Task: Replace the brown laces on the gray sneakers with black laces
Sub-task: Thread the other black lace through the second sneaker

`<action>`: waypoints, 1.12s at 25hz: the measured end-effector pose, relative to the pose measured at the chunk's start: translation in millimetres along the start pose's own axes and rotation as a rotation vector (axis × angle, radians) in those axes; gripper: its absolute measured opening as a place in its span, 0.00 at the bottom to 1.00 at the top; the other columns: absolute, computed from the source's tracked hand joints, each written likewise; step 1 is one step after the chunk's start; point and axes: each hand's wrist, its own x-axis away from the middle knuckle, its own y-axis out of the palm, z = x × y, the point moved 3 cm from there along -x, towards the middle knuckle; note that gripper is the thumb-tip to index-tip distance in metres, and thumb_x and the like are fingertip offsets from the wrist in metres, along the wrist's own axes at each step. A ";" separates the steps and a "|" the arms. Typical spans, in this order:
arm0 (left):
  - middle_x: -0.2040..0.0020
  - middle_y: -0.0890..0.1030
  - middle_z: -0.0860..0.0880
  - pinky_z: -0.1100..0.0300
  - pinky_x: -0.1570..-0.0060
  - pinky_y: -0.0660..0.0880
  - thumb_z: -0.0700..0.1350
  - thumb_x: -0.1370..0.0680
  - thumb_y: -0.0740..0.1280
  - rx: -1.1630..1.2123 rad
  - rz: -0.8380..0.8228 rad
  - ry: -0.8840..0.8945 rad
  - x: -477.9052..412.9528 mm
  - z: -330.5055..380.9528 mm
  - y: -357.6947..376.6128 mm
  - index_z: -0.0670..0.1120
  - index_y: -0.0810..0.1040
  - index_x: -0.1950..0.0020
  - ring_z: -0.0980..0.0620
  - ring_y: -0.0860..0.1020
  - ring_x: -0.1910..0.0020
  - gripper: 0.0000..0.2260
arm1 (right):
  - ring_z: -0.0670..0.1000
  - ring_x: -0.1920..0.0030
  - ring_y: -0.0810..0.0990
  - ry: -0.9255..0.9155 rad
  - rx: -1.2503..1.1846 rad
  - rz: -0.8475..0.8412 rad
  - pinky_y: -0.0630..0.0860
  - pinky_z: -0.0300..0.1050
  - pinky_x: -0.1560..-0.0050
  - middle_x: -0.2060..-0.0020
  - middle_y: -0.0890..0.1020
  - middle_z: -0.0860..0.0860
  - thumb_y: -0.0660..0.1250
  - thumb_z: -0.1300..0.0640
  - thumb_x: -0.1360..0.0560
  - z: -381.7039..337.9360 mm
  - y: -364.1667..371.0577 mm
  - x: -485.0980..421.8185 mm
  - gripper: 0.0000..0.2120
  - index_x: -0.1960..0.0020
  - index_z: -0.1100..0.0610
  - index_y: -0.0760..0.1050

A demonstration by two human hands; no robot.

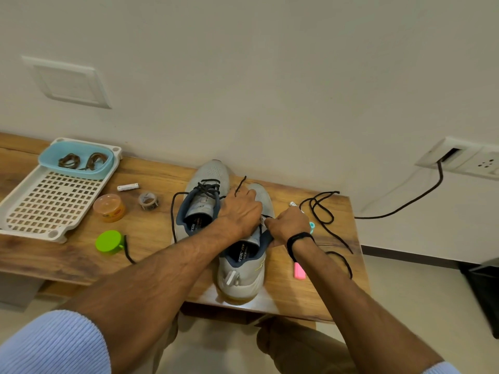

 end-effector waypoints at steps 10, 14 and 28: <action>0.39 0.74 0.44 0.47 0.40 0.68 0.60 0.23 0.63 0.102 -0.014 -0.061 6.7 -7.1 -3.8 0.46 0.75 0.38 0.43 0.73 0.38 0.21 | 0.54 0.66 0.82 -0.108 0.071 -0.020 0.81 0.48 0.63 0.70 0.82 0.55 0.72 0.49 0.29 -4.8 -4.8 4.8 0.17 0.70 0.58 0.73; 0.37 0.76 0.45 0.48 0.37 0.65 0.47 0.20 0.63 -0.018 0.019 -0.070 -2.8 3.5 -1.9 0.48 0.74 0.35 0.43 0.71 0.35 0.14 | 0.52 0.67 0.78 -0.136 0.116 -0.037 0.74 0.44 0.67 0.72 0.78 0.52 0.71 0.50 0.30 -6.3 -3.2 7.3 0.15 0.70 0.58 0.74; 0.60 0.77 0.52 0.53 0.46 0.72 0.42 0.23 0.67 0.477 -0.495 0.135 27.8 -8.5 -56.6 0.50 0.76 0.60 0.51 0.74 0.55 0.06 | 0.56 0.52 0.82 -0.080 0.171 0.093 0.74 0.45 0.59 0.55 0.83 0.57 0.70 0.46 0.26 -6.7 -6.1 8.4 0.15 0.58 0.60 0.76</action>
